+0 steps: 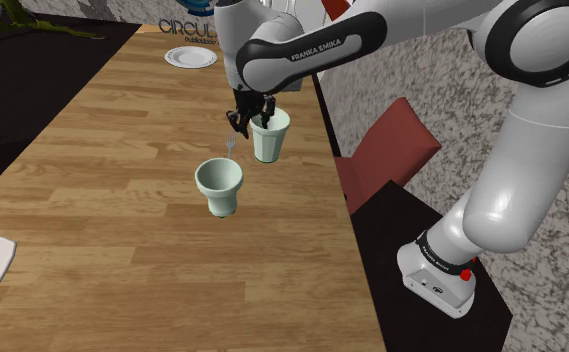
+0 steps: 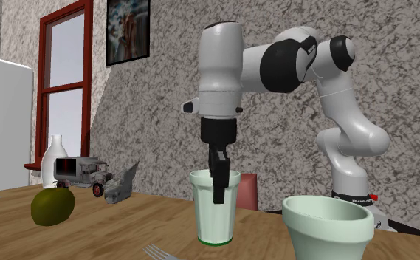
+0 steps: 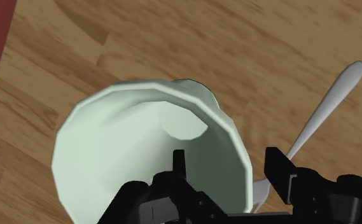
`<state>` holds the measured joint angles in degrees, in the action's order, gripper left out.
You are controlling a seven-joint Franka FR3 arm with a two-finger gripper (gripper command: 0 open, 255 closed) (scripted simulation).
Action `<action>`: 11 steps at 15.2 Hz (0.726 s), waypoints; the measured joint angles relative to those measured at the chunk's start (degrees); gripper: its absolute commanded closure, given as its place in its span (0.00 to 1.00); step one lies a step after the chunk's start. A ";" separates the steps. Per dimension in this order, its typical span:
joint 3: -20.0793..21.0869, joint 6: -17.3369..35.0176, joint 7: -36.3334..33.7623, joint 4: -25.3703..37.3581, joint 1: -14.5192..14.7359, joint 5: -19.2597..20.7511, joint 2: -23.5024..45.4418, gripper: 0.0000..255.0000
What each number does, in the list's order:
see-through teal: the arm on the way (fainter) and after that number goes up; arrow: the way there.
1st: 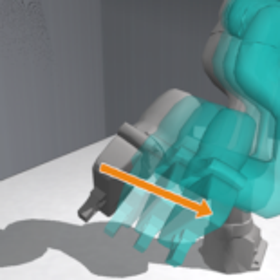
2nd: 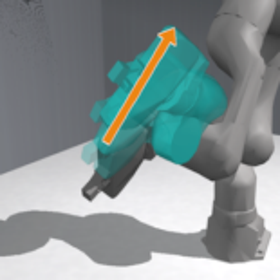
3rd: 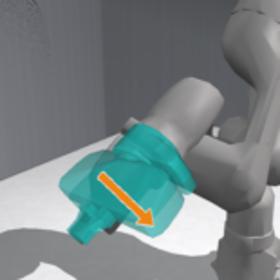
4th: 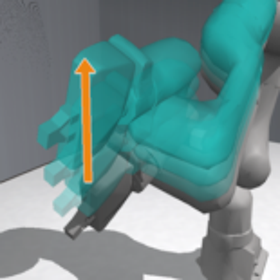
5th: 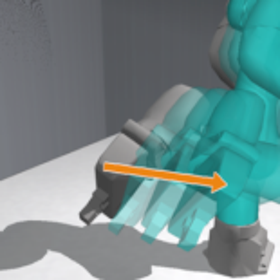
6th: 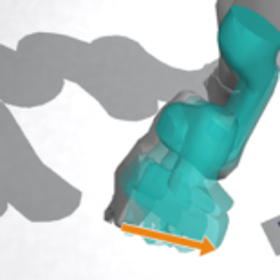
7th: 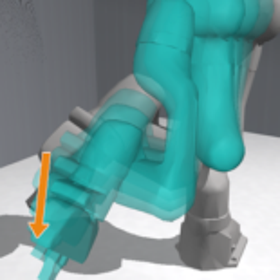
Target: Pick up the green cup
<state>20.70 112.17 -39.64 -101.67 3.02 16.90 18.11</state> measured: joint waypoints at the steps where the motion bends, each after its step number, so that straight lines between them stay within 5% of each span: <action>1: -0.01 0.05 -0.02 0.00 0.01 0.02 0.04 1.00; 11: 0.05 -0.73 0.19 0.60 0.01 -0.15 -0.16 1.00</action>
<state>20.75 111.44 -39.45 -101.07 3.03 16.75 17.95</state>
